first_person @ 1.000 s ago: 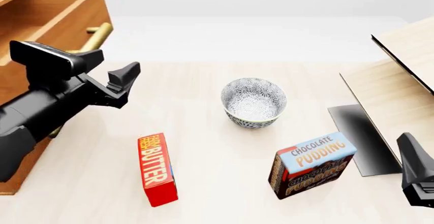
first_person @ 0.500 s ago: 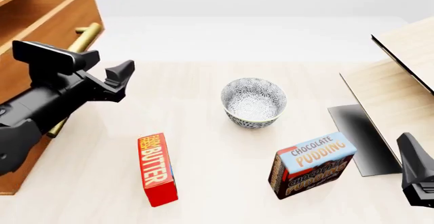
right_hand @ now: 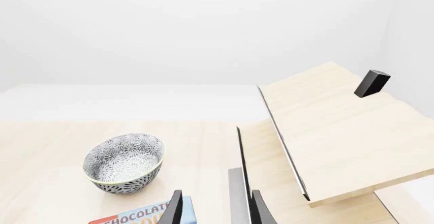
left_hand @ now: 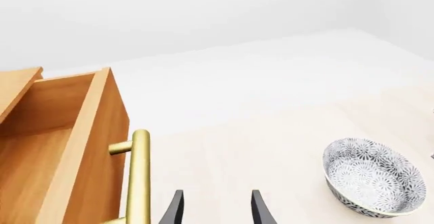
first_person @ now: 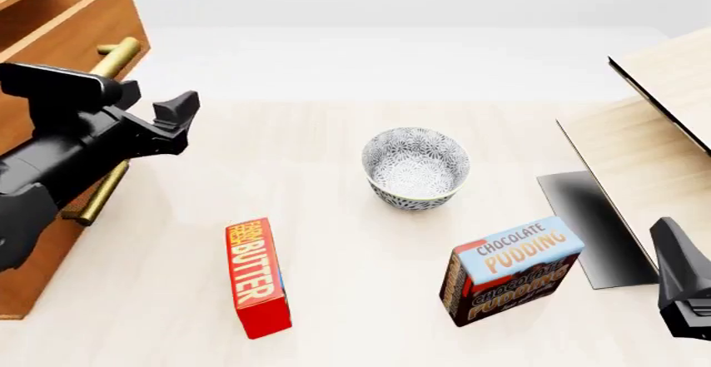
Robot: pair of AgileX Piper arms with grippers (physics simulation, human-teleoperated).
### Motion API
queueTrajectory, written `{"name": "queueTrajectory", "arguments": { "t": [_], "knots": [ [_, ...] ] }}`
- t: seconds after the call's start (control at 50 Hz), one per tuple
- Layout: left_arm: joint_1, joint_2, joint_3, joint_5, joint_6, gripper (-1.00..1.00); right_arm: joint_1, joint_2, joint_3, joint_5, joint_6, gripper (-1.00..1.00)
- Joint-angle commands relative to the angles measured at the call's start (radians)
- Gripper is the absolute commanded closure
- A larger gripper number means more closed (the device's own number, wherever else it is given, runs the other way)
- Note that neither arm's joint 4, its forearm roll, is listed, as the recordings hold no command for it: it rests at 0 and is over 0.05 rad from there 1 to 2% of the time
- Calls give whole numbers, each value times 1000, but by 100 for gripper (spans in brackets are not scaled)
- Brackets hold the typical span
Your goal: Close the top drawer of the cabinet.
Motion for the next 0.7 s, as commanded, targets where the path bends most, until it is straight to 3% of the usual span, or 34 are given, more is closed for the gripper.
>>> {"name": "queueTrajectory", "arguments": {
  "t": [0.02, 0.7],
  "knots": [
    [49, 13, -7, 12, -11, -100, 0, 0, 0, 0, 0, -100],
    [147, 24, -13, 20, -28, -100, 0, 0, 0, 0, 0, -100]
  ]
}}
